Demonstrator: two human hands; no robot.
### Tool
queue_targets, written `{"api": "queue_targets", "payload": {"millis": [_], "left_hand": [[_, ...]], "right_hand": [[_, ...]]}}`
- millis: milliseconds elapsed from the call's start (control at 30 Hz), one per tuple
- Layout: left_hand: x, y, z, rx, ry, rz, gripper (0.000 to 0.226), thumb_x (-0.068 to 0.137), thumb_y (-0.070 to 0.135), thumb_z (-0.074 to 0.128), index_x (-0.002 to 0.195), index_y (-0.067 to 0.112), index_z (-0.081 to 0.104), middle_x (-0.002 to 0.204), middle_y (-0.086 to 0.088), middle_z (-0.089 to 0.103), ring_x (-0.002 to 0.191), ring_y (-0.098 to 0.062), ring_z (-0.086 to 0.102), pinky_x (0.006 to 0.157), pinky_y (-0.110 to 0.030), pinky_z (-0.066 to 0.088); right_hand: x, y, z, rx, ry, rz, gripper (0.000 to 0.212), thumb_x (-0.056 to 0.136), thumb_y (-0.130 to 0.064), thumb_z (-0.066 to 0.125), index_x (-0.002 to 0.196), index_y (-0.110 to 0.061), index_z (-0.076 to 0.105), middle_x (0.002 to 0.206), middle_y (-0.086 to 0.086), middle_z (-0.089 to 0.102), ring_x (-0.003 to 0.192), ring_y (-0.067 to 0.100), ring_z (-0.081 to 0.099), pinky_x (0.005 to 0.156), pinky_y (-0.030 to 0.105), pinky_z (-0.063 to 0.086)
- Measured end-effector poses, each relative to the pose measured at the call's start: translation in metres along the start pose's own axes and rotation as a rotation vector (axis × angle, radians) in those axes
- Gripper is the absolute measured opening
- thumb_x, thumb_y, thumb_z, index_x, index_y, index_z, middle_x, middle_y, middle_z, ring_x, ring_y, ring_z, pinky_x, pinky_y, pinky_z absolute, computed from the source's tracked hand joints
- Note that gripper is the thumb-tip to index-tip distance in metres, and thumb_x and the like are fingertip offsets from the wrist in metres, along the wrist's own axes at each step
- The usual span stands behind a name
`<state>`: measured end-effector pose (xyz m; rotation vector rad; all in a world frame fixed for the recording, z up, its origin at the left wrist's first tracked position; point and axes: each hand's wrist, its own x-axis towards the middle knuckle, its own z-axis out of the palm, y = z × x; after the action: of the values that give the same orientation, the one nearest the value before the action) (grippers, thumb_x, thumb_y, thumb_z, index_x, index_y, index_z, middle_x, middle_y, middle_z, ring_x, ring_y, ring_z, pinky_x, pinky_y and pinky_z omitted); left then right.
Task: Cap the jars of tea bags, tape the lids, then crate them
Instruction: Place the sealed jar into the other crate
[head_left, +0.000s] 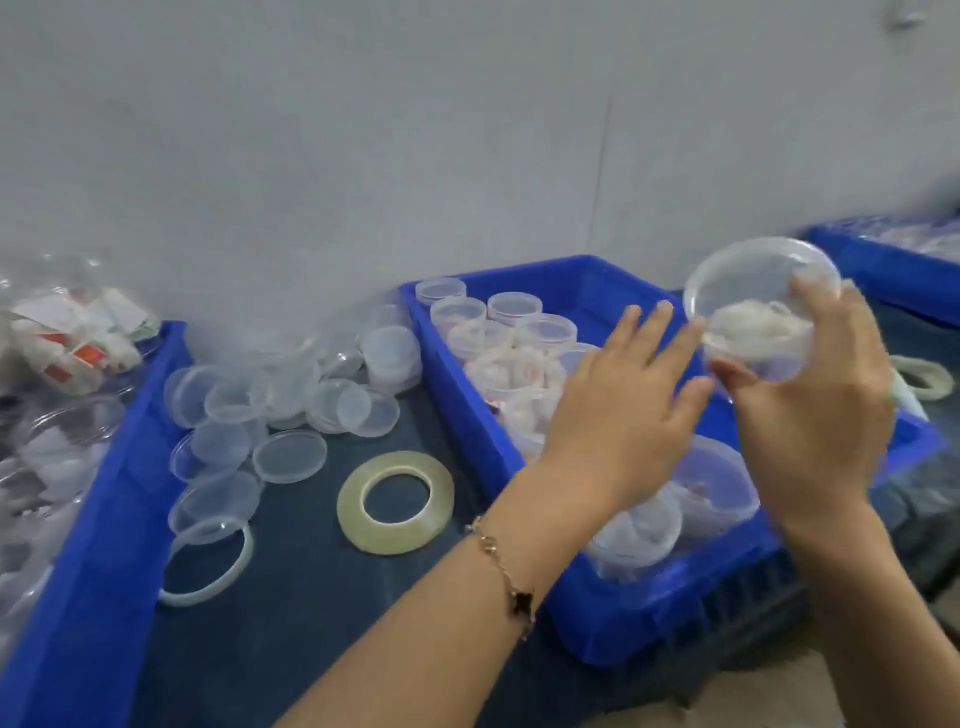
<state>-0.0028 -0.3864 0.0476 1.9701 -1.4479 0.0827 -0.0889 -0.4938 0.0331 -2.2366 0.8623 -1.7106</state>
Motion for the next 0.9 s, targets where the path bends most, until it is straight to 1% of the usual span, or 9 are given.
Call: {"api": "queue_targets", "payload": {"millis": [133, 300, 433, 500, 567, 633, 733, 800, 900], "left_hand": [[-0.001, 0.0, 0.038, 0.293, -0.286, 0.049, 0.053, 0.102, 0.041, 0.025, 0.152, 0.022, 0.016, 0.16, 0.0, 0.007, 0.147, -0.018, -0.004, 0.117, -0.046, 0.003], [-0.007, 0.004, 0.064, 0.288, -0.413, 0.073, 0.057, 0.102, 0.044, 0.025, 0.151, 0.016, 0.019, 0.16, -0.004, 0.012, 0.147, -0.02, 0.0, 0.117, -0.042, -0.002], [-0.008, 0.011, 0.074, 0.279, -0.407, 0.103, 0.058, 0.101, 0.045, 0.027, 0.149, 0.013, 0.026, 0.158, -0.007, 0.019, 0.146, -0.022, 0.008, 0.117, -0.042, 0.002], [-0.009, 0.011, 0.076, 0.279, -0.405, 0.105, 0.057, 0.101, 0.045, 0.029, 0.146, 0.012, 0.031, 0.155, -0.009, 0.024, 0.144, -0.023, 0.013, 0.117, -0.042, 0.005], [-0.011, 0.009, 0.077, 0.279, -0.416, 0.097, 0.056, 0.101, 0.046, 0.029, 0.146, 0.012, 0.031, 0.155, -0.009, 0.026, 0.144, -0.024, 0.015, 0.117, -0.042, 0.006], [-0.012, 0.007, 0.078, 0.269, -0.422, 0.096, 0.057, 0.101, 0.046, 0.029, 0.147, 0.013, 0.029, 0.155, -0.008, 0.024, 0.144, -0.024, 0.015, 0.117, -0.042, 0.006], [-0.014, 0.006, 0.077, 0.266, -0.417, 0.103, 0.057, 0.1, 0.046, 0.028, 0.147, 0.014, 0.029, 0.155, -0.007, 0.025, 0.144, -0.024, 0.015, 0.118, -0.042, 0.006], [-0.016, 0.005, 0.075, 0.262, -0.425, 0.09, 0.056, 0.1, 0.046, 0.028, 0.148, 0.016, 0.028, 0.156, -0.007, 0.022, 0.145, -0.024, 0.013, 0.118, -0.043, 0.005], [-0.019, 0.004, 0.071, 0.281, -0.432, 0.08, 0.056, 0.101, 0.046, 0.028, 0.148, 0.017, 0.027, 0.157, -0.007, 0.02, 0.145, -0.024, 0.01, 0.118, -0.044, 0.005]], "right_hand": [[-0.004, 0.042, -0.001, -0.148, -0.095, 0.219, 0.068, 0.07, -0.017, 0.08, 0.13, -0.012, 0.048, 0.125, 0.015, 0.053, 0.113, 0.035, 0.049, 0.087, 0.044, 0.04], [-0.03, 0.062, -0.006, -0.279, -0.329, 0.425, 0.065, 0.074, -0.045, 0.071, 0.129, -0.022, 0.048, 0.121, 0.016, 0.059, 0.106, 0.04, 0.055, 0.083, 0.046, 0.043], [-0.044, 0.067, -0.008, -0.362, -0.349, 0.386, 0.051, 0.083, -0.048, 0.06, 0.122, -0.015, 0.053, 0.109, 0.019, 0.063, 0.094, 0.041, 0.058, 0.072, 0.043, 0.043], [-0.049, 0.069, -0.007, -0.348, -0.275, 0.323, 0.033, 0.092, -0.036, 0.055, 0.105, -0.007, 0.062, 0.097, 0.019, 0.065, 0.076, 0.035, 0.055, 0.063, 0.036, 0.036], [-0.054, 0.069, -0.008, -0.353, -0.195, 0.263, 0.027, 0.095, -0.024, 0.053, 0.092, -0.001, 0.066, 0.087, 0.02, 0.066, 0.064, 0.027, 0.046, 0.059, 0.03, 0.03], [-0.06, 0.068, -0.009, -0.368, -0.168, 0.244, 0.025, 0.093, -0.019, 0.055, 0.088, 0.002, 0.067, 0.089, 0.021, 0.065, 0.067, 0.031, 0.05, 0.06, 0.03, 0.031], [-0.065, 0.067, -0.01, -0.372, -0.112, 0.247, 0.02, 0.088, -0.015, 0.059, 0.086, 0.004, 0.066, 0.092, 0.024, 0.06, 0.083, 0.041, 0.052, 0.064, 0.034, 0.035], [-0.064, 0.067, -0.009, -0.374, -0.129, 0.207, 0.019, 0.087, -0.015, 0.061, 0.095, 0.002, 0.064, 0.1, 0.025, 0.058, 0.093, 0.042, 0.05, 0.071, 0.042, 0.041], [-0.059, 0.07, -0.007, -0.349, -0.326, 0.096, 0.034, 0.09, -0.021, 0.057, 0.118, -0.002, 0.059, 0.124, 0.021, 0.057, 0.115, 0.037, 0.052, 0.095, 0.048, 0.041]]}}
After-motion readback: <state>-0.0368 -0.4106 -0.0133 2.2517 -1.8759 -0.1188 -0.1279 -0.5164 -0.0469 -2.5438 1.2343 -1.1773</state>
